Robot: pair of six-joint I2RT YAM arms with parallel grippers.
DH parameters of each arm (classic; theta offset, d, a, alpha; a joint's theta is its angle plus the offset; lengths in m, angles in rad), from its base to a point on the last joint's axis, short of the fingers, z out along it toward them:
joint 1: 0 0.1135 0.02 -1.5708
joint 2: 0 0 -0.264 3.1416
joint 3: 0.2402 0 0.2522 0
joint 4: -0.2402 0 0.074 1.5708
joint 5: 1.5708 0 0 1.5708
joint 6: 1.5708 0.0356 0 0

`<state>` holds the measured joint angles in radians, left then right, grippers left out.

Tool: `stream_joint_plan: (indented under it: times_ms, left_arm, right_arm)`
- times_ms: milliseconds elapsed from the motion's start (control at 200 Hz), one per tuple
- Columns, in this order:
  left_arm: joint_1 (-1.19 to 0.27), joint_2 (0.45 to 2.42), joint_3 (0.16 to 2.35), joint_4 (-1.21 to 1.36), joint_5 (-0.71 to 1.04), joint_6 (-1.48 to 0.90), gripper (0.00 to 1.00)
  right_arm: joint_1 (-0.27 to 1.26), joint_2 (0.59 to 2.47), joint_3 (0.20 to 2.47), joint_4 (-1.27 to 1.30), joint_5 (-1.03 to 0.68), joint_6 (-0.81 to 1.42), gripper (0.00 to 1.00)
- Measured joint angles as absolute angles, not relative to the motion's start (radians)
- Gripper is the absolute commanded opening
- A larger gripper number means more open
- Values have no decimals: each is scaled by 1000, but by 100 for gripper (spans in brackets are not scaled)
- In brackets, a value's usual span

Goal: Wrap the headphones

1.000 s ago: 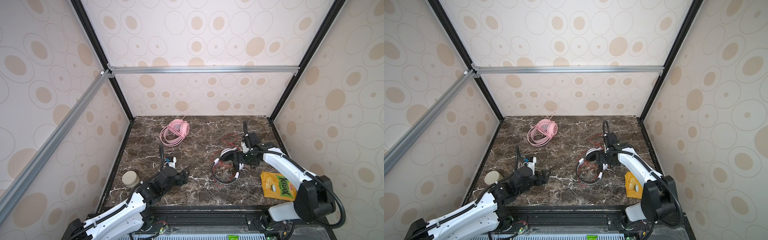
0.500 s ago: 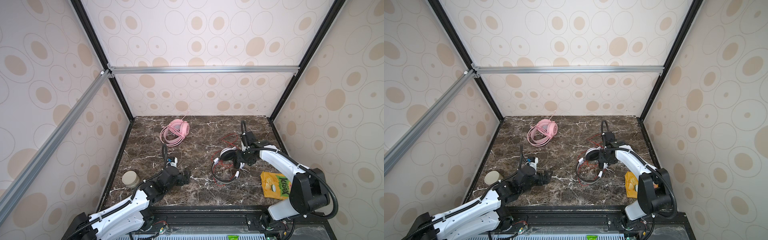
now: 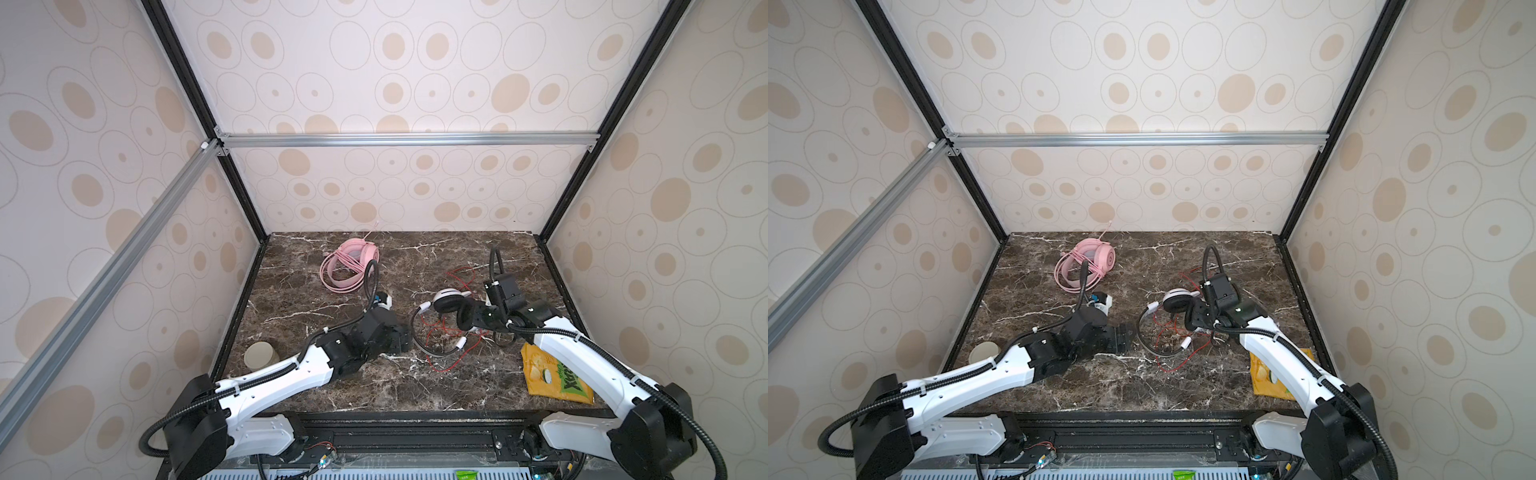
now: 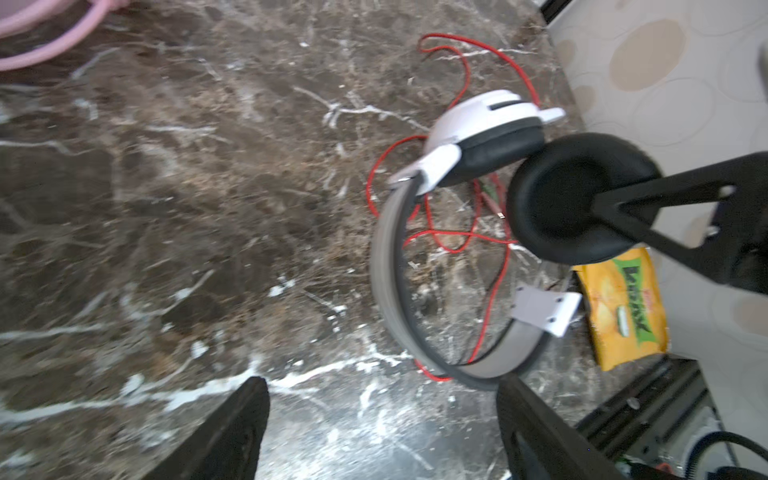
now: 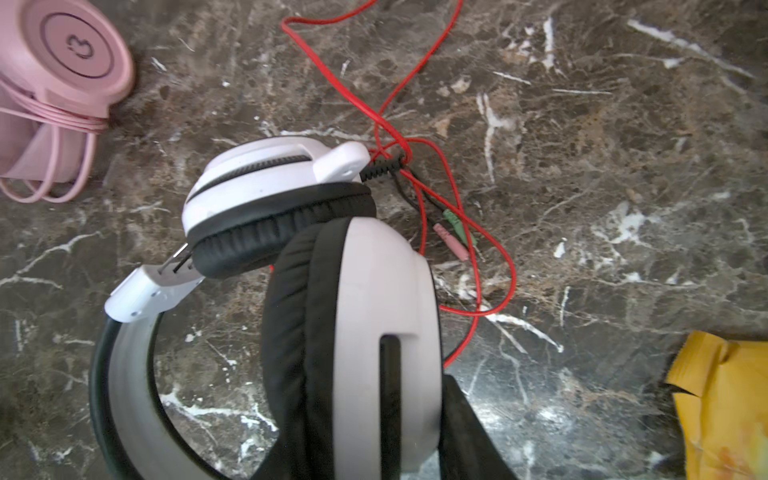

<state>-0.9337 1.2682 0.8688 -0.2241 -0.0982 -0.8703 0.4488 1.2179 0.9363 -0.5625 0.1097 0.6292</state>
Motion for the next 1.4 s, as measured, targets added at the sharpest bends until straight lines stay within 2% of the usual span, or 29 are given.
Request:
stream_joint_plan:
  times_ms: [205,560,900,1060,1145,1400]
  left_arm:
    - [-944,1373,925,-261,-44,-997,76]
    - [-965,1431,950,-306,36,-1201,76]
    - [-974,1409,956,-322,-14,-1414,68]
    - [-974,1456,1015,-384,-24,-1472,67]
    - [-972,1505,1077,-413,-25,-1485,60]
    - [-962,1549,1131,-438,-10,-1508,28]
  right_arm:
    - [558,1140,905,-520,234,703,21]
    - [661,1060,881,-498,378,790,16]
    - [722,1006,858,-498,506,873,13]
    - [746,1005,858,-501,534,886,13]
    - [754,1005,858,-501,543,890,13]
    - [765,1004,858,-501,570,893,12]
